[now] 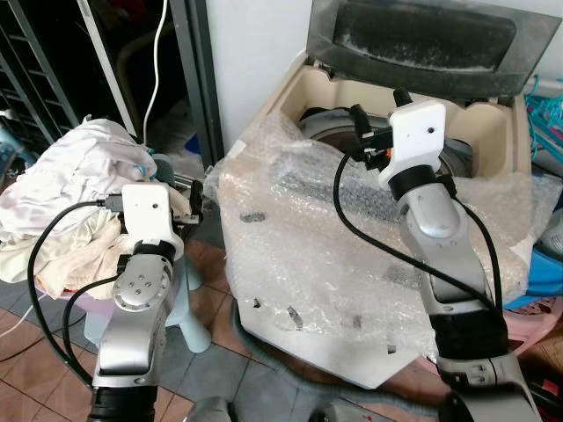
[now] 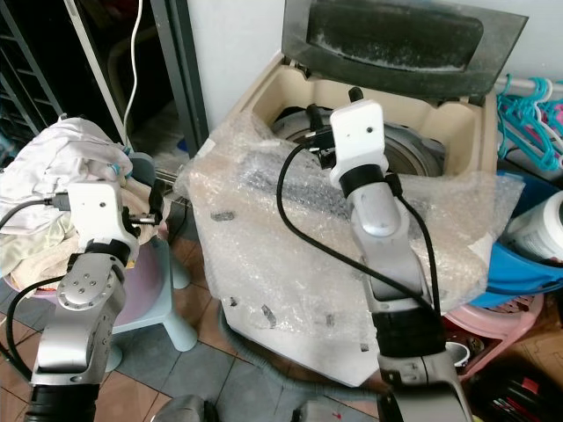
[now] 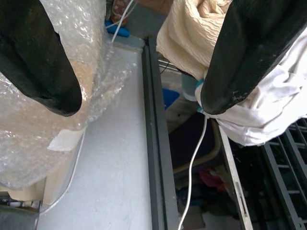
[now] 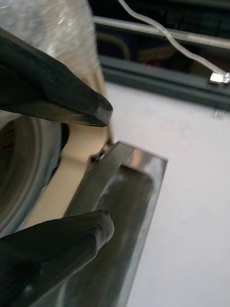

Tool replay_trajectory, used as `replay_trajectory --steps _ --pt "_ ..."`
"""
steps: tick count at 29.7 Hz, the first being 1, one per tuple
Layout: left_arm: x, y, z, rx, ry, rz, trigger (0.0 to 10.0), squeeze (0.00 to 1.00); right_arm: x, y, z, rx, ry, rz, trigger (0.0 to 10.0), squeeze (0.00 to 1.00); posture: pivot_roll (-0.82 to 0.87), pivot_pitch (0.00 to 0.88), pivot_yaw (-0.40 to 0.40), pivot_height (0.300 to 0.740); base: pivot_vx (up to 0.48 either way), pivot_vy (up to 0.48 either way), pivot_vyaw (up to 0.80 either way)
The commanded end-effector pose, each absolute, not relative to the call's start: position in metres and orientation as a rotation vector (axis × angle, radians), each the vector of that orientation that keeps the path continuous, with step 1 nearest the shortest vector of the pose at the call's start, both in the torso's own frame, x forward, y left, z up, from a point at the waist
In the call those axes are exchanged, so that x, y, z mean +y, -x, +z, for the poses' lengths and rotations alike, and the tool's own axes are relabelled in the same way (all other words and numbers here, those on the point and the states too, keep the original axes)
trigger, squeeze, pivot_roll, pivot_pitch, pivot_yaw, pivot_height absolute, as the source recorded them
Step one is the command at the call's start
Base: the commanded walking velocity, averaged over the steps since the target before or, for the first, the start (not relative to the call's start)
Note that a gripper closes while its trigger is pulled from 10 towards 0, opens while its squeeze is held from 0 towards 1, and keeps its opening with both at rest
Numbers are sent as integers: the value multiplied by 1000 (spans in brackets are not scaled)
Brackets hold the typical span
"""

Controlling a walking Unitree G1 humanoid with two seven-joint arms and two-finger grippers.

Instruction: Clothes washing

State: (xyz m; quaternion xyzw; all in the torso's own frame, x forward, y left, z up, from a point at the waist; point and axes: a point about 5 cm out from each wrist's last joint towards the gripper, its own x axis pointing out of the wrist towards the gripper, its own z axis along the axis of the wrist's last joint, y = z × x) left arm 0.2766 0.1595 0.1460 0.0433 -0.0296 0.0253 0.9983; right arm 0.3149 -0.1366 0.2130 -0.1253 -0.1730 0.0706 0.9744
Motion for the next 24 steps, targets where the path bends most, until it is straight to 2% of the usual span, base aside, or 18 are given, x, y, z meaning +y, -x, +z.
replay_trajectory --steps 1,5,8,13,19,22,24 --pt "161 -275 141 -46 -99 69 10000 0 -143 -311 212 -335 241 94 10000 0 -25 0 7 740 0 0 0" --pt "161 -269 140 -40 -69 93 10000 0 -150 -302 195 -259 192 82 10000 0 -9 0 -14 740 0 0 0" --pt "164 -269 135 -24 -74 90 10000 0 -145 -307 188 -222 249 74 10000 0 -19 0 -10 740 0 0 0" --pt "160 -273 135 -15 -66 62 10000 0 -147 -309 197 -231 171 106 10000 0 -37 0 -3 740 0 265 0" --pt "155 -270 130 2 -63 44 10000 0 -155 -314 196 -197 252 46 10000 0 -44 0 1 740 0 361 0" --pt "154 -268 129 9 -57 43 10000 0 -155 -317 193 -163 83 33 10000 0 -38 0 1 740 0 269 0" --pt "153 -268 129 8 -57 40 10000 0 -158 -320 194 -186 107 -77 10000 0 -35 0 2 740 0 277 0"
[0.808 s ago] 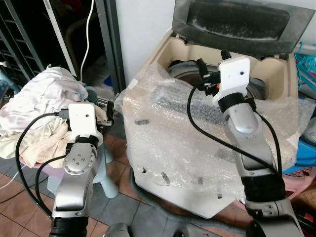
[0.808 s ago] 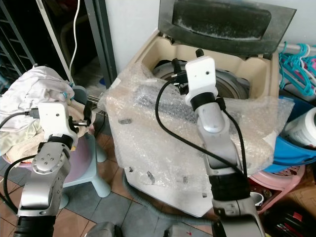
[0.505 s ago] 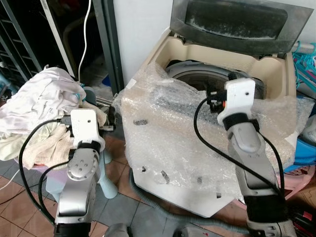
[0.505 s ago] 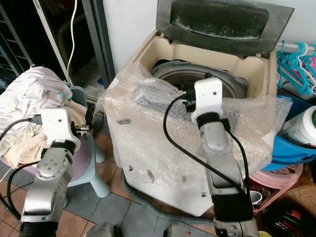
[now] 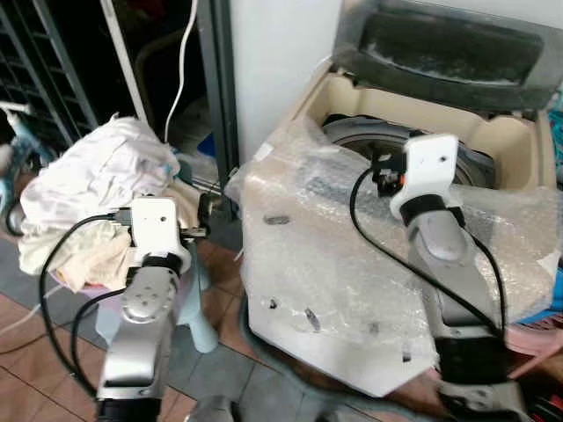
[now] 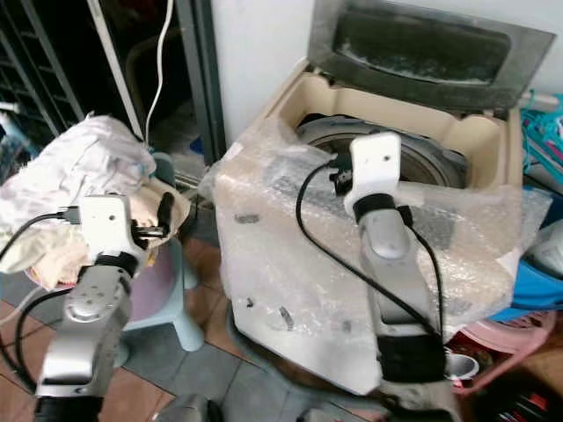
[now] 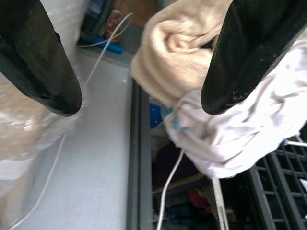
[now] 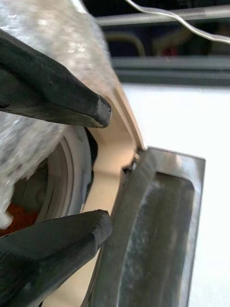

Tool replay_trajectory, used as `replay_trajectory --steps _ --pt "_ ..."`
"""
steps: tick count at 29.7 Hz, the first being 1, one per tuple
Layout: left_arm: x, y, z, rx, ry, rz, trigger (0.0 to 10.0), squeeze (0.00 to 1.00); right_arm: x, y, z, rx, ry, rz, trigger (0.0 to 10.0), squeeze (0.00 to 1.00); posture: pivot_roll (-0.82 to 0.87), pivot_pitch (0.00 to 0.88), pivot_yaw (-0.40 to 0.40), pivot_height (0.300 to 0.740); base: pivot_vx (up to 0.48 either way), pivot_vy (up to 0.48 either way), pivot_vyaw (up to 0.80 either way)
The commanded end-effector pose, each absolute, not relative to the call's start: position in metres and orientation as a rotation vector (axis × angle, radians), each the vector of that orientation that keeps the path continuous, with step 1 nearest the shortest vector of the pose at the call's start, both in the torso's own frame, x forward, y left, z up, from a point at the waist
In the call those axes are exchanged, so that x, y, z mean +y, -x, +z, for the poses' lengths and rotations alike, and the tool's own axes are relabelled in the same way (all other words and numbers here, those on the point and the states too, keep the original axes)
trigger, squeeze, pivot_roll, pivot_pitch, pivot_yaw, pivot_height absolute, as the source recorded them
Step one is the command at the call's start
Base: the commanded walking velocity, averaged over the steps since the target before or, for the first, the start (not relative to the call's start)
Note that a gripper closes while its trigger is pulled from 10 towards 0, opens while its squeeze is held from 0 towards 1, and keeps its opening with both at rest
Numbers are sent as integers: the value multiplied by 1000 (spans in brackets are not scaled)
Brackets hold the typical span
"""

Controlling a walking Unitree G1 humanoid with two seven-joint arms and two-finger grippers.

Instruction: Clothes washing

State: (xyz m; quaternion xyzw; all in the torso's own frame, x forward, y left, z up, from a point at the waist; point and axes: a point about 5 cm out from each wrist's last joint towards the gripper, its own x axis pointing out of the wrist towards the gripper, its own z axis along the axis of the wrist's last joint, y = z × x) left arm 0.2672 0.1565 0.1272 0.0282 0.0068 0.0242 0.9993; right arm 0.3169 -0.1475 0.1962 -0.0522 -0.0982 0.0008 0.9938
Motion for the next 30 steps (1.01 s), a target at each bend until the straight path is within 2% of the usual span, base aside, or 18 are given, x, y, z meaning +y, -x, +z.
replay_trajectory --steps 1,4,5,6,8,14,15,17,20,21,23,30 --pt "153 -269 130 7 -58 40 10000 0 -158 -321 193 -180 110 -73 10000 0 -34 0 3 740 0 277 0" --pt "154 -270 130 5 -59 41 10000 0 -154 -321 190 -154 113 -14 10000 0 -28 0 3 740 0 280 0" --pt "155 -270 131 2 -60 43 10000 0 -148 -318 186 -118 50 98 10000 0 -27 0 5 740 0 296 0" --pt "155 -271 131 2 -60 43 10000 0 -147 -316 186 -120 -17 128 10000 0 -27 0 5 740 0 296 0" --pt "155 -270 132 1 -62 44 10000 0 -152 -315 184 -117 -56 90 10000 0 -27 0 6 740 0 317 0" --pt "154 -268 130 11 -63 32 10000 0 -155 -315 180 -94 41 39 10000 0 -36 0 8 740 0 361 0" --pt "153 -268 129 14 -61 32 10000 0 -151 -313 175 -51 -52 62 10000 0 -37 0 5 740 0 480 0" --pt "154 -268 129 21 -56 38 10000 0 -152 -312 177 -67 -75 44 10000 0 -35 0 -1 740 0 480 0" --pt "155 -266 127 26 -53 39 10000 0 -150 -310 178 -90 41 61 10000 0 -43 0 -3 740 0 480 0" --pt "155 -266 125 31 -47 37 10000 0 -147 -306 176 -74 -12 127 10000 0 -44 0 -4 740 0 480 0" --pt "154 -267 125 29 -45 33 10000 0 -150 -304 175 -86 -38 115 10000 0 -41 0 -5 740 0 480 0" --pt "154 -266 128 25 -41 27 10000 0 -153 -303 170 -59 85 74 10000 0 -56 0 16 740 0 480 0"
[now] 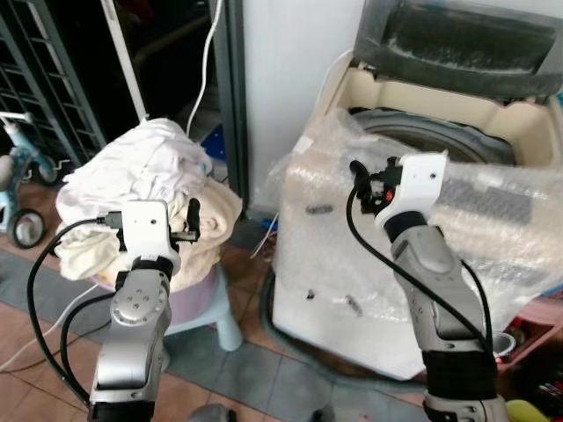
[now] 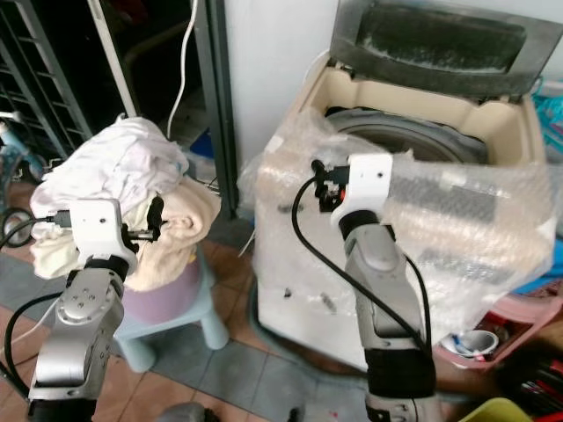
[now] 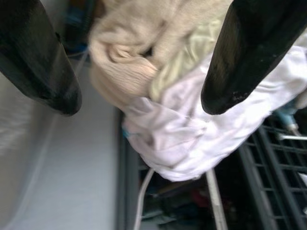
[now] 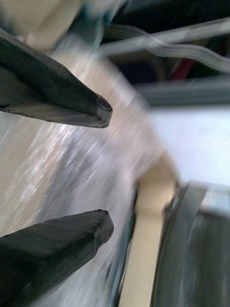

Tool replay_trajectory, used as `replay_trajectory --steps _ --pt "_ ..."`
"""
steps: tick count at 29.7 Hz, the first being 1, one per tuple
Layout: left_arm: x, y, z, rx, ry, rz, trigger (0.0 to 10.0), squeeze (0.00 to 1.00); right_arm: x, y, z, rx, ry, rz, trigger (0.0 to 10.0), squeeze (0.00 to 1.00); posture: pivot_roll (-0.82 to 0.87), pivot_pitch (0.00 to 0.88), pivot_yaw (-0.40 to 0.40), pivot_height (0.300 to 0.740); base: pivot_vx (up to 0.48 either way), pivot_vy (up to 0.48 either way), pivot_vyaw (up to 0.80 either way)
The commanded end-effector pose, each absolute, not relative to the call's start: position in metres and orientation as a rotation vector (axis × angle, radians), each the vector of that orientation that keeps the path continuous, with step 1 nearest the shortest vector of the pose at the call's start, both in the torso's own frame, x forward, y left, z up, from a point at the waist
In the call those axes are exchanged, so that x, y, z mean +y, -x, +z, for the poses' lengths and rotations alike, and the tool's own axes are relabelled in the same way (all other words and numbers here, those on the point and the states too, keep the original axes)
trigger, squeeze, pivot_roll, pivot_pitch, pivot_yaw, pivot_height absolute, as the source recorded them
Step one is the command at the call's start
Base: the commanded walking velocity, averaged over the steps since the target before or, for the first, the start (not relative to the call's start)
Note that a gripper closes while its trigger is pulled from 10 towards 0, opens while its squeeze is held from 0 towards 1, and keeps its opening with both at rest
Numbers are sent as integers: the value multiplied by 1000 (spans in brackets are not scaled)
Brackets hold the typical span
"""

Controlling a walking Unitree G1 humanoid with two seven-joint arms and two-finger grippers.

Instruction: Clothes washing

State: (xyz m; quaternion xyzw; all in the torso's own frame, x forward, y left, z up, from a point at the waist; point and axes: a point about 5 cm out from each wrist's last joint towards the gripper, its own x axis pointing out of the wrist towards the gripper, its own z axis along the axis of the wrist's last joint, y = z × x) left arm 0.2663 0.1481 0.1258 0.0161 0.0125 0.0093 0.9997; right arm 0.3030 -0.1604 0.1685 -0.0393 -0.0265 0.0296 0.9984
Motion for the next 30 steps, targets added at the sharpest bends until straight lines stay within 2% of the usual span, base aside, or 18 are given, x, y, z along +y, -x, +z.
replay_trajectory --steps 1,3,7,11,14,17,26,30 --pt "154 -266 128 28 -38 28 10000 0 -152 -302 170 -56 80 80 10000 0 -56 0 18 740 0 480 0" --pt "156 -265 128 25 -54 28 10000 0 -144 -299 179 -60 -164 127 10000 0 -56 0 22 740 0 480 0" --pt "157 -265 129 5 -91 11 10000 0 -138 -294 172 -43 -115 103 10000 0 -61 0 23 740 0 334 0" --pt "154 -266 135 -23 -68 -1 10000 0 -129 -288 163 50 -138 190 10000 0 -56 0 21 740 0 0 0" --pt "153 -264 135 -24 -58 -5 10000 0 -127 -285 169 -22 -54 262 10000 0 -55 0 21 740 0 0 0" --pt "154 -263 134 -17 -30 -14 10000 0 -128 -285 169 -46 11 250 10000 0 -49 0 20 740 0 0 0" --pt "154 -263 134 -18 -21 -33 10000 0 -131 -293 175 -74 29 244 10000 0 -46 0 21 740 53 0 656" --pt "153 -262 134 -16 -14 -45 10000 0 -134 -297 175 -85 44 224 10000 0 -47 0 21 740 268 0 0"
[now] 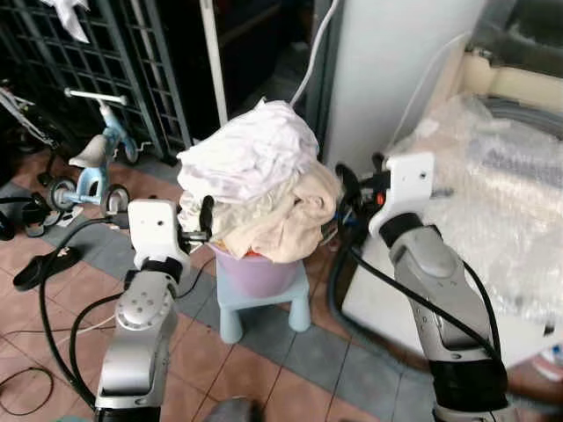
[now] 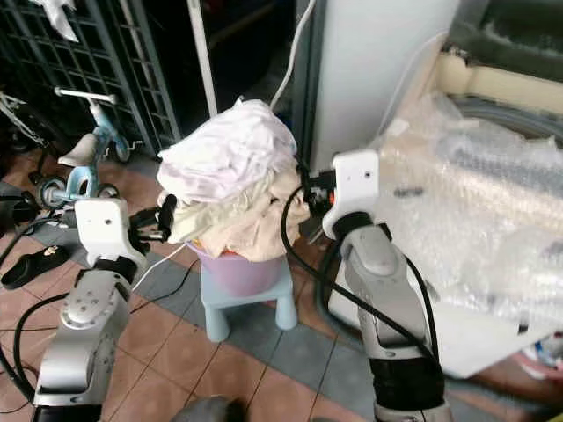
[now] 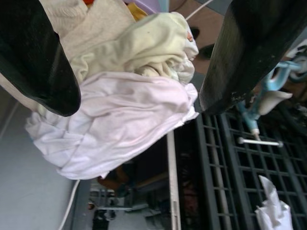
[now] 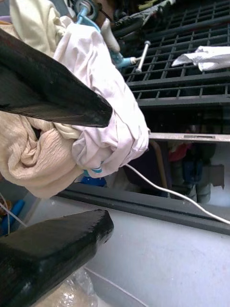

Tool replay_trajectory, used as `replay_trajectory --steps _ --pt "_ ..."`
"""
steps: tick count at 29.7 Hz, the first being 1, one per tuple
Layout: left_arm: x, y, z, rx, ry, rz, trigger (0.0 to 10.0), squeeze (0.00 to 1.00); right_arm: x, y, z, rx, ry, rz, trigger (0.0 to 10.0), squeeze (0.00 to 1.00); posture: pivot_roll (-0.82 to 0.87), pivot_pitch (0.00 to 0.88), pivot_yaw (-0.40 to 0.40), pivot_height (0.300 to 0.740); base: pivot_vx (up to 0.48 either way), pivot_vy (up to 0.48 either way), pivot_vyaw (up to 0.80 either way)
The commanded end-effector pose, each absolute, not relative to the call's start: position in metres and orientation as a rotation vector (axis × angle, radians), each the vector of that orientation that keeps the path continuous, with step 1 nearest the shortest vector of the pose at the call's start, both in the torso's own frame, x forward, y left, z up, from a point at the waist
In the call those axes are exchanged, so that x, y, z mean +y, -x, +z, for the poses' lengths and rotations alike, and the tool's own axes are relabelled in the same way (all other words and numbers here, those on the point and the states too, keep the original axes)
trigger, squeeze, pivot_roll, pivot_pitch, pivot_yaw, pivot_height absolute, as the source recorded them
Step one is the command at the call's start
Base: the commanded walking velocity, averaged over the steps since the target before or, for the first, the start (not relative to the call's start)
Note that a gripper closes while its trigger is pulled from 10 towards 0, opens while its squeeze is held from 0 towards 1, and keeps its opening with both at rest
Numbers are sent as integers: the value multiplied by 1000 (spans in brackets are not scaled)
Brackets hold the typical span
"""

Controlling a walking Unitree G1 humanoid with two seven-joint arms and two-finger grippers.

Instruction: Clothes washing

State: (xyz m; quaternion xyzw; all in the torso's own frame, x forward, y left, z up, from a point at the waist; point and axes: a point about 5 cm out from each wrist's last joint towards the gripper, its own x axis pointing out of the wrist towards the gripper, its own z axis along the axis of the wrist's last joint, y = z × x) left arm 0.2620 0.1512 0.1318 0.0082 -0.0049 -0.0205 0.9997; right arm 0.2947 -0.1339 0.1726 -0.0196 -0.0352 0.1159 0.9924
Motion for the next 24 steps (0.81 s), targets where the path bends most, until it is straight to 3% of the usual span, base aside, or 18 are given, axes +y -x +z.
replay_trajectory --steps 1,24 --pt "152 -263 134 -17 -13 -46 10000 0 -135 -297 176 -86 50 222 10000 0 -47 0 20 740 311 0 0" --pt "151 -262 132 0 -8 -46 10000 0 -120 -300 166 -84 152 319 10000 0 -45 0 18 740 416 0 0"
